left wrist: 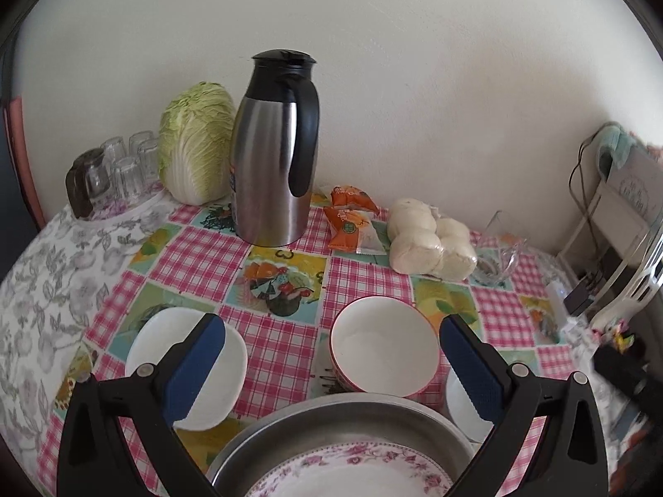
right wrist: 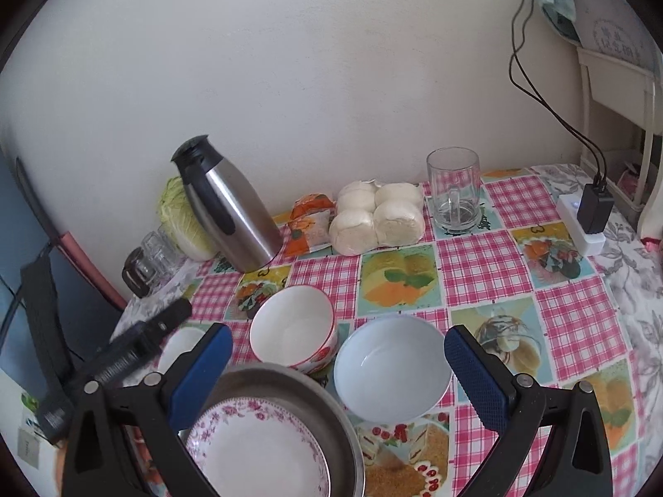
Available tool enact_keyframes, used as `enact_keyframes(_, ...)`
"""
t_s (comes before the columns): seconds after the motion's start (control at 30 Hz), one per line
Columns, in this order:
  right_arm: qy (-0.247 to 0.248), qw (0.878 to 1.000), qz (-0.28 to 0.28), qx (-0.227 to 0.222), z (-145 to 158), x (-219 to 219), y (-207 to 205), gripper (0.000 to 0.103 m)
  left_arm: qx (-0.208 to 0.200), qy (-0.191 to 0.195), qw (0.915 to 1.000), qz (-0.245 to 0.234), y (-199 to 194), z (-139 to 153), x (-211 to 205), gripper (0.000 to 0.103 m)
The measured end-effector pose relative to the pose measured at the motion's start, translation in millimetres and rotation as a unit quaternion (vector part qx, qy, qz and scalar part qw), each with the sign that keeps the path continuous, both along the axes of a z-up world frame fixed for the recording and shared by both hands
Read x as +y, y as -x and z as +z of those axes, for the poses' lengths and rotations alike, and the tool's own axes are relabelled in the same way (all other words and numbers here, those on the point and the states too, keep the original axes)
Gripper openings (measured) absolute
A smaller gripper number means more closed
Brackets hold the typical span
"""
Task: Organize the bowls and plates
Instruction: 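Raise both grippers and move them toward the red-rimmed white bowl, then close both grippers on the rim of the red-rimmed bowl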
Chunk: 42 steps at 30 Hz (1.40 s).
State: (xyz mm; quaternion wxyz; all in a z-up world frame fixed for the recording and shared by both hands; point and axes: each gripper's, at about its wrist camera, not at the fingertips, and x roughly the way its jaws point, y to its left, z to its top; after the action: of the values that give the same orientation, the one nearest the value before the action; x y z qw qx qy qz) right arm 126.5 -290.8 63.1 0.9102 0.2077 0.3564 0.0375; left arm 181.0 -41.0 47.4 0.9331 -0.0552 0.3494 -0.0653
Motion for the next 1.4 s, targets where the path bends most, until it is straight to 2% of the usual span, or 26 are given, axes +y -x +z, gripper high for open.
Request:
enact_keyframes(0.17, 0.009, 1.000, -0.001, 0.010, 1.8, -12.4, -19.9, 0.103, -0.032, -0.063, 0.9975, -0.003, -7.2, -3.8, -18.9, 0.103)
enact_keyframes(0.37, 0.029, 0.999, 0.004, 0.028, 4.6, -17.8, -44.6, 0.103, -0.035, -0.063, 0.9973, -0.007, -20.3, -10.3, -25.7, 0.103)
enact_keyframes(0.47, 0.046, 0.998, 0.012, 0.040, 1.4, -12.8, -57.4, 0.103, -0.020, -0.062, 0.9979, -0.008, -28.1, -15.1, -22.4, 0.103)
enact_keyframes(0.53, 0.042, 0.997, 0.024, 0.053, -4.1, -7.2, -65.8, 0.103, -0.002, -0.038, 0.9992, -0.010, -34.5, -19.2, -14.8, 0.103)
enact_keyframes(0.63, 0.039, 0.996, 0.041, 0.075, -12.5, 2.6, -75.9, 0.103, 0.036, 0.044, 0.9980, -0.029, -44.6, -29.9, 3.0, 0.103)
enact_keyframes(0.7, 0.045, 0.994, 0.045, 0.091, -16.3, 9.5, -82.0, 0.102, 0.058, 0.075, 0.9949, -0.033, -50.3, -36.1, 11.5, 0.103)
enact_keyframes(0.77, 0.050, 0.992, 0.050, 0.102, -19.1, 16.6, -87.2, 0.099, 0.079, 0.116, 0.9888, -0.049, -56.2, -43.0, 20.0, 0.103)
enact_keyframes(0.83, 0.053, 0.990, 0.059, 0.112, -22.6, 24.8, -92.8, 0.093, 0.114, 0.162, 0.9782, -0.063, -62.9, -52.8, 28.8, 0.102)
enact_keyframes(0.9, 0.053, 0.988, 0.074, 0.122, -28.5, 34.4, -98.3, 0.085, 0.138, 0.182, 0.9712, -0.068, -69.8, -59.7, 34.5, 0.102)
enact_keyframes(1.03, 0.053, 0.984, 0.090, 0.146, -46.0, 49.3, -109.5, 0.076, 0.179, 0.219, 0.9565, -0.073, -82.9, -68.6, 44.3, 0.082)
enact_keyframes(1.1, 0.050, 0.982, 0.092, 0.155, -54.9, 53.3, -114.6, 0.066, 0.187, 0.225, 0.9529, -0.080, -86.6, -70.7, 45.6, 0.082)
enact_keyframes(1.17, 0.050, 0.981, 0.092, 0.163, -62.3, 56.4, -118.7, 0.061, 0.201, 0.237, 0.9462, -0.090, -91.7, -76.1, 46.4, 0.079)
enact_keyframes(1.23, 0.052, 0.980, 0.093, 0.170, -69.2, 59.3, -122.4, 0.057, 0.213, 0.246, 0.9404, -0.098, -95.0, -81.4, 46.2, 0.069)
enact_keyframes(1.33, 0.054, 0.978, 0.094, 0.177, -77.0, 61.1, -126.6, 0.052, 0.228, 0.248, 0.9361, -0.101, -98.3, -86.9, 46.3, 0.063)
enact_keyframes(1.4, 0.054, 0.978, 0.090, 0.180, -82.6, 60.7, -128.7, 0.043, 0.233, 0.240, 0.9373, -0.098, -99.3, -88.5, 46.4, 0.061)
